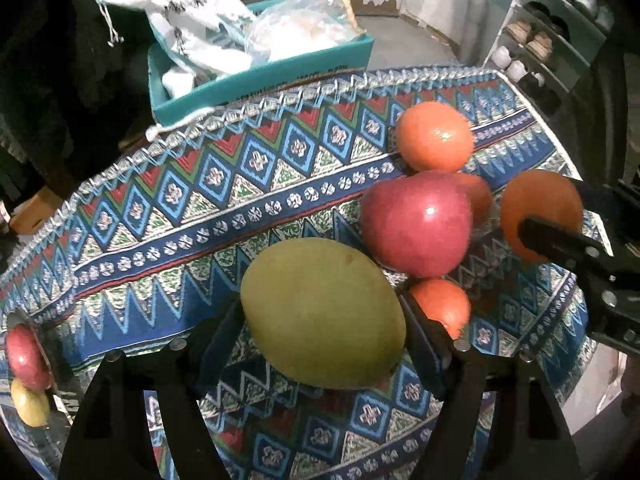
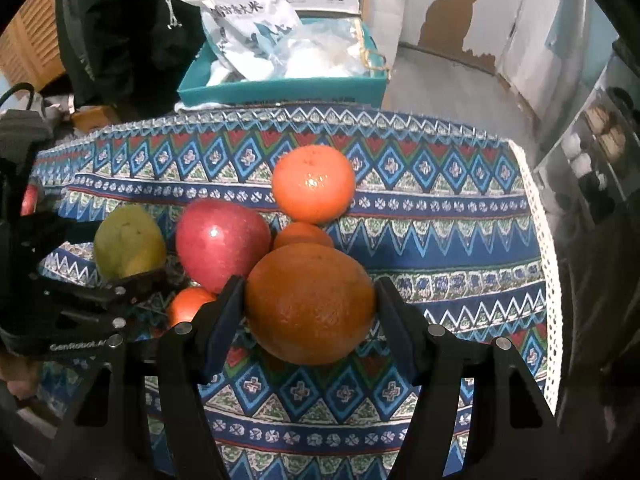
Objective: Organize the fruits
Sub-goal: 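Grasp and lift the yellow pear with the left tool while the right tool lifts the orange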
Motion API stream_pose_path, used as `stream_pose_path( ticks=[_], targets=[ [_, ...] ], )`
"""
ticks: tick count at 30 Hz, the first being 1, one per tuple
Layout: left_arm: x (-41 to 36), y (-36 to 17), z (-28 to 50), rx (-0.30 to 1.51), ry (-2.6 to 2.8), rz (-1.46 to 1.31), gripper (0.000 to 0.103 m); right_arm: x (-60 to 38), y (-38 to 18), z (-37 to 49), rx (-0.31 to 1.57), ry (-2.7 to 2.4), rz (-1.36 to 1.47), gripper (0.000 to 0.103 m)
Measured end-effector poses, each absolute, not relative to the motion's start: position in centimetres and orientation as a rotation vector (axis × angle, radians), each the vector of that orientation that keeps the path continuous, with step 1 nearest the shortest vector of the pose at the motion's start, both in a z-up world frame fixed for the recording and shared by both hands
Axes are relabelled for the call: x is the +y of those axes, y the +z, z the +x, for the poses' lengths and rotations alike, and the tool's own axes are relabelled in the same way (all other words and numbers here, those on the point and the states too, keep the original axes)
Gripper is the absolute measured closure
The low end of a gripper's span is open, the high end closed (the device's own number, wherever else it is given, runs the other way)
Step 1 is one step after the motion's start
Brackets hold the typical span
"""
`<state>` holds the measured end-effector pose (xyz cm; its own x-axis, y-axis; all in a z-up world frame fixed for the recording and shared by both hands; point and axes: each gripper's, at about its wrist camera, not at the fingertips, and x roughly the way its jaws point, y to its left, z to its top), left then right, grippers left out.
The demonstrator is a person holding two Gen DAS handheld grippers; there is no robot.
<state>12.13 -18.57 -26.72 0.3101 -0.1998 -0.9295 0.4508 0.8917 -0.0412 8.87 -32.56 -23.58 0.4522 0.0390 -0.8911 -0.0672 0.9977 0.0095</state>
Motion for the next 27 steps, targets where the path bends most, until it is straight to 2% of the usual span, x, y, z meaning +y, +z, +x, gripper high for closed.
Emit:
stream_pose_path(
  ticks=[5,27],
  targets=[
    [-17.7,-24.6,11.2,1.152,-0.448,0.239,0.032,-32.0,-22.3,8.4,1.068,0.08,-0.035,0.037],
    [-13.7,-18.9,7.7,1.06,-0.424,0.184,0.033,-29.5,-15.7,6.7,0.924,0.172,0.007,0.037]
  ],
)
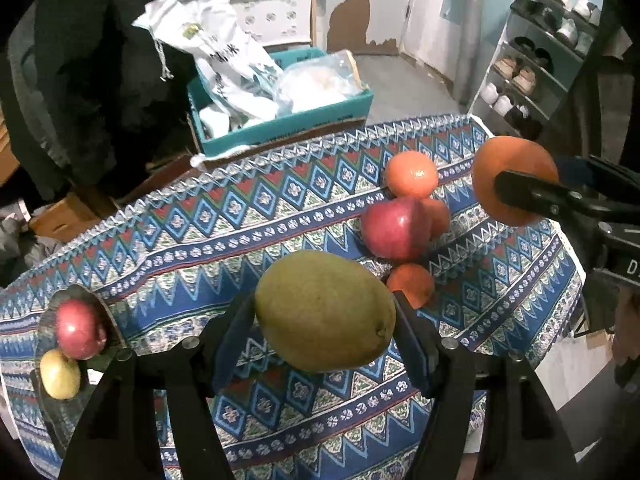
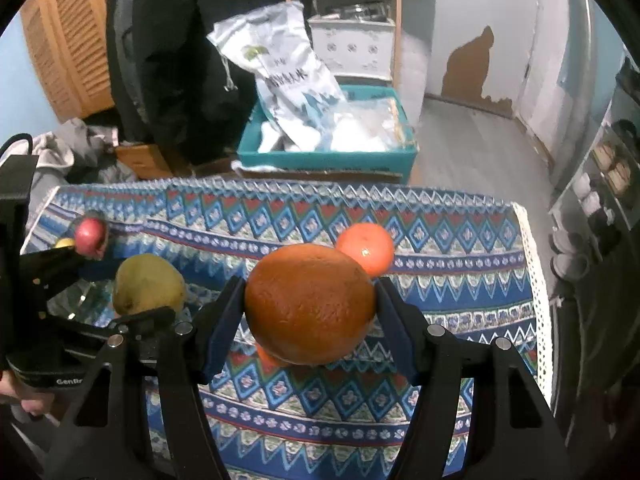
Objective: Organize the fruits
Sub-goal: 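Grasp and lift the yellow pear with the left tool while the right tool lifts the orange, then carry the pear into the glass bowl with the left tool while the right tool lowers the orange in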
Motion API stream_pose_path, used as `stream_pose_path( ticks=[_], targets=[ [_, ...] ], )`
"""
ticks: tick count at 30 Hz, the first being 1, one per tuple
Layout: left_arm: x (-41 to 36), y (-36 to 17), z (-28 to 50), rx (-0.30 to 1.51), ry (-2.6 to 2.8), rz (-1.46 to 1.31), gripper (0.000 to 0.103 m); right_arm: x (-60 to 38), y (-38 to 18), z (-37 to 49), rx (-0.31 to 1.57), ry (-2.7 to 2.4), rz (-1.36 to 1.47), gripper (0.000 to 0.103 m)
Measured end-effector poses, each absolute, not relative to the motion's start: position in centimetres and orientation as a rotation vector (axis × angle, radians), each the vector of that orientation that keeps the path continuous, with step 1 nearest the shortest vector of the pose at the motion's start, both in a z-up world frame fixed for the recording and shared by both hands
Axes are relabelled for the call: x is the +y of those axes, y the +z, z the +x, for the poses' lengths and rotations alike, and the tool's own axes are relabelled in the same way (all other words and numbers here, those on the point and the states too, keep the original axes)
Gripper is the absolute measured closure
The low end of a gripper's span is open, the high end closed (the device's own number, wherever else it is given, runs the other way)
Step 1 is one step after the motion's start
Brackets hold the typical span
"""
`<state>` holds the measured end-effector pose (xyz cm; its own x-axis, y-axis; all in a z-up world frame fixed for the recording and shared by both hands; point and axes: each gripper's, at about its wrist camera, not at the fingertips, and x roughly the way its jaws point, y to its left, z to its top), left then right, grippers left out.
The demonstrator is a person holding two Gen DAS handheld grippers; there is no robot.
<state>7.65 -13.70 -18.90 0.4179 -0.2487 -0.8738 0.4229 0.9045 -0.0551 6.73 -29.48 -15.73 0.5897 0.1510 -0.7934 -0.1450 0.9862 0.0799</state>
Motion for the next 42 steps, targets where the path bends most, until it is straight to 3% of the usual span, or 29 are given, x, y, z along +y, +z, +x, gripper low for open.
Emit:
stream_pose_path(
  ticks=[23,42],
  targets=[
    [-5.2,-11.6,4.9,0.937,-0.351,0.057,0.033,-21.3,-9.5,6.7,0.794,0.329,-0.019,0.037],
    [4.5,-12.4,3.6,0.933,-0.206,-0.038,0.033,-9.6,-9.9,8.8,0.815,0.523,-0.069,0.037]
  ],
)
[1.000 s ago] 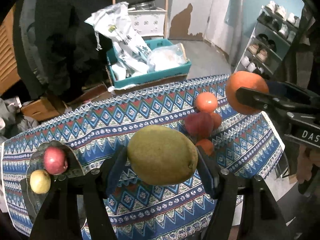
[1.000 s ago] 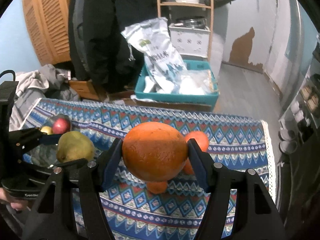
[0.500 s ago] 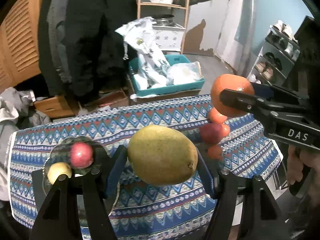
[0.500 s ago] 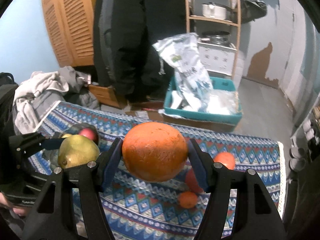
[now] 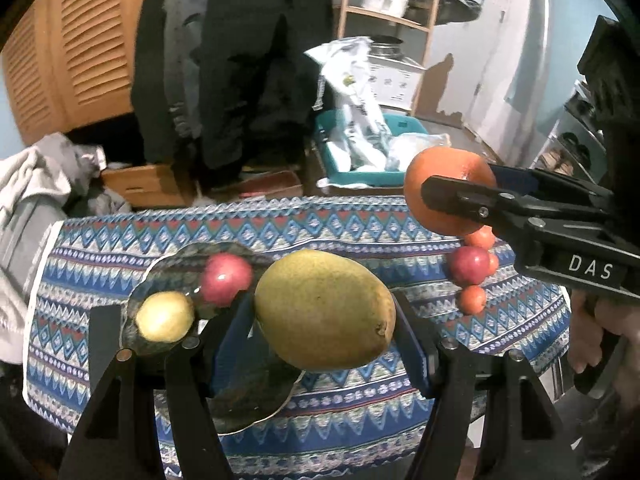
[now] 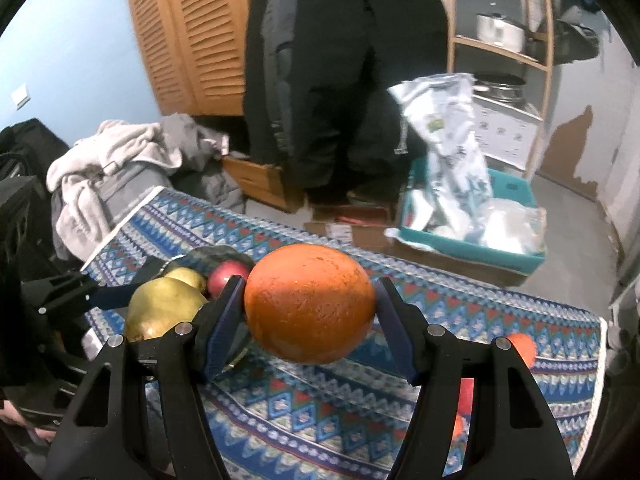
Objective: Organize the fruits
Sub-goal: 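Carry the pear into the glass bowl with the left tool while the right tool lowers the orange in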
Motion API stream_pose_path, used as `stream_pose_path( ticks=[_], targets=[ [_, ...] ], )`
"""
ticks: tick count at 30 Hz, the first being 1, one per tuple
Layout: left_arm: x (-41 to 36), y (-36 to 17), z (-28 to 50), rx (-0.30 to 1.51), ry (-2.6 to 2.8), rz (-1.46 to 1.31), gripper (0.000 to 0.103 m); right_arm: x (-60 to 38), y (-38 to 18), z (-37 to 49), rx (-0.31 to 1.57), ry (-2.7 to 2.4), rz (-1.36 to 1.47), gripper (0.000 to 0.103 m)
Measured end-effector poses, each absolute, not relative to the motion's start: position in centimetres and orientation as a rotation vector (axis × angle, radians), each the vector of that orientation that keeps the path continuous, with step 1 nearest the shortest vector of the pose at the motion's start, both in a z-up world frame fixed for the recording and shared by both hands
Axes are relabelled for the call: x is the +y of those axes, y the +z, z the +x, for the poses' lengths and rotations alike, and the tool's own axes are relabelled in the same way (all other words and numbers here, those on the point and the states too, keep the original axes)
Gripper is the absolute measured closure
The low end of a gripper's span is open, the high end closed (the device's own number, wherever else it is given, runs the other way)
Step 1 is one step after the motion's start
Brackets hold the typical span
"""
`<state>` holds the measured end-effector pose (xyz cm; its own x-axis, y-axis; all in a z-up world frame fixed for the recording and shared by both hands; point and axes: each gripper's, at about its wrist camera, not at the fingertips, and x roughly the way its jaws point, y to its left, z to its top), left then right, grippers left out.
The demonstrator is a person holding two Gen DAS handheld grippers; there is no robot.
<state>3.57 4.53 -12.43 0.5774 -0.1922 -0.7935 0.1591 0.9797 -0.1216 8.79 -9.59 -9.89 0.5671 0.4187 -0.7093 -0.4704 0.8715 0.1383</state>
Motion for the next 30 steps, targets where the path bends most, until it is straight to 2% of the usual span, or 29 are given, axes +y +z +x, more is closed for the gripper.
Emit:
stream_pose_path(
  ticks=[12,30],
  targets=[
    [10.6,-15.5,3.4,0.981,-0.107,-0.094,0.033,-2.6,-12.7,10.2,0.893,0.63,-0.08,0.037],
    [16.2,-24.2,4.7,1.158,0.004,-0.167,0.033,3.7,-22.1,11.6,1.121,0.722,-0.133,0.037]
  ],
)
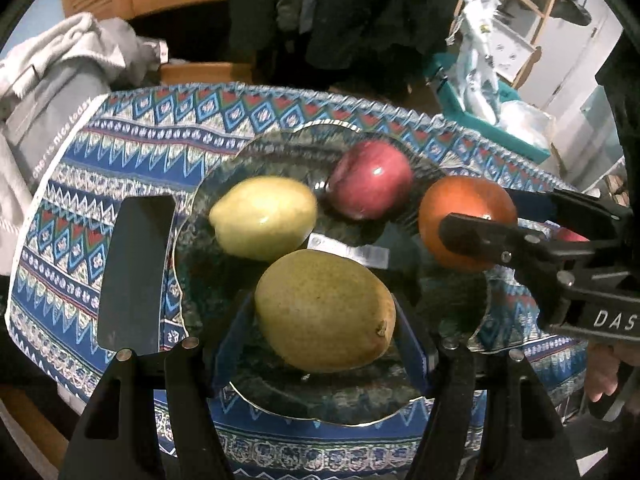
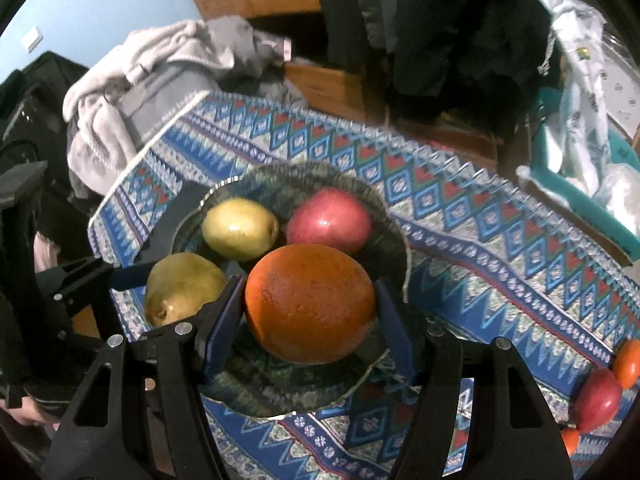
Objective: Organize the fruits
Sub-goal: 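Carry the pear into the glass bowl with the left tool while the right tool lowers the orange in, then open both tools and withdraw them from the bowl toward the remaining fruit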
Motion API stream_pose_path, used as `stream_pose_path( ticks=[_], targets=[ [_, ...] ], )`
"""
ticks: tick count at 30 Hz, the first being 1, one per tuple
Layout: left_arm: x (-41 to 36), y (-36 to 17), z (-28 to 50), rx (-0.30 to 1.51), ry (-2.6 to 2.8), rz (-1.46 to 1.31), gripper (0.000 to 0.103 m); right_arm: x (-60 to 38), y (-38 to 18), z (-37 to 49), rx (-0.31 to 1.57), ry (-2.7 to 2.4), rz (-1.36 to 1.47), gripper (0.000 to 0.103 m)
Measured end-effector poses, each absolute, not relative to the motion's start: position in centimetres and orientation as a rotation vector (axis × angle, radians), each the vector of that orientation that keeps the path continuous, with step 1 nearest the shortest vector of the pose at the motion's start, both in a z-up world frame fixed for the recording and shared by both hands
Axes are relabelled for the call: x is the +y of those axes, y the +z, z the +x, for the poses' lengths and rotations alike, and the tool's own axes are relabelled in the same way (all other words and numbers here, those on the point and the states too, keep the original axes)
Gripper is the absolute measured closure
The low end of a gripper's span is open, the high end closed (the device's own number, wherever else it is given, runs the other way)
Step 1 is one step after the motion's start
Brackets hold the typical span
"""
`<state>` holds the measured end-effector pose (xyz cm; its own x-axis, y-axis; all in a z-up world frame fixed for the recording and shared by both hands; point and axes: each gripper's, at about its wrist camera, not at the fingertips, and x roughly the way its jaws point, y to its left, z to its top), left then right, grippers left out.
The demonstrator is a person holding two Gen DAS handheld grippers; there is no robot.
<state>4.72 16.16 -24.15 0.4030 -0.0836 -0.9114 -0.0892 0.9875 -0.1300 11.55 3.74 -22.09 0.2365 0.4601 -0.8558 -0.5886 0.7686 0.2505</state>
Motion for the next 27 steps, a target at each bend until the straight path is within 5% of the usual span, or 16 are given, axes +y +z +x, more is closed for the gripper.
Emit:
stream_pose_path(
  ticks=[27],
  targets=[
    [15.8,-27.1,5.1,1.243,0.039,-0.115,0.033,4.6,-27.0,11.3,1.215,0.723,-0.176,0.037]
  ],
)
